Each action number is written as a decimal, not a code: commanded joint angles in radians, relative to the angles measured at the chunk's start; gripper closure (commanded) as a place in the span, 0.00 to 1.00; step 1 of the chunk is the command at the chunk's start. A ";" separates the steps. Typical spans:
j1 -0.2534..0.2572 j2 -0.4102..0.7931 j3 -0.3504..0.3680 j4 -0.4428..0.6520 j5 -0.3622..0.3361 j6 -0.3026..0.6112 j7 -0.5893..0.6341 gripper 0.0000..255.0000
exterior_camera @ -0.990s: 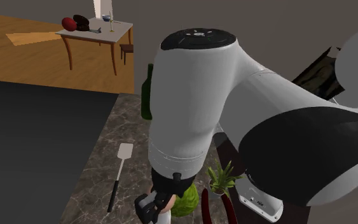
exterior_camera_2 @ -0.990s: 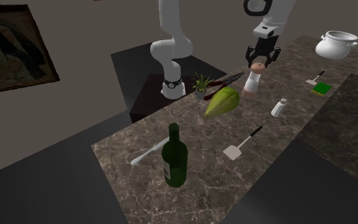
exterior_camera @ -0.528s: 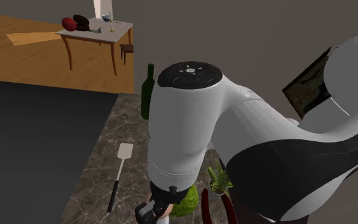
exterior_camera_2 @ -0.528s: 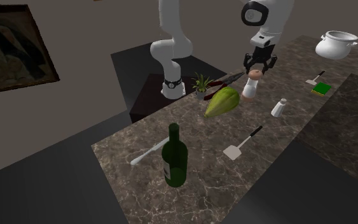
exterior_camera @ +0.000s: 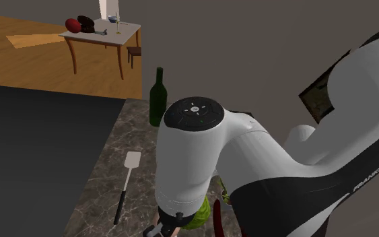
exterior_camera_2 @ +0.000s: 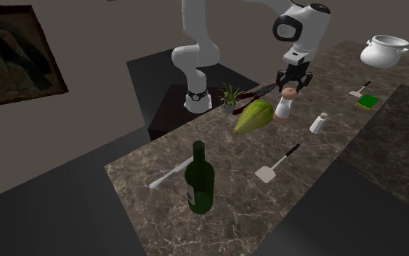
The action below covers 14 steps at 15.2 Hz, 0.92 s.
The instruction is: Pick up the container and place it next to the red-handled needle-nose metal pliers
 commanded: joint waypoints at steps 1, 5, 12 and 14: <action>-0.004 0.014 0.008 -0.015 -0.007 0.027 0.003 1.00; -0.004 0.014 0.008 -0.015 -0.007 0.027 0.003 1.00; -0.004 0.014 0.008 -0.015 -0.007 0.027 0.003 0.00; -0.004 0.014 0.008 -0.015 -0.007 0.027 0.003 0.00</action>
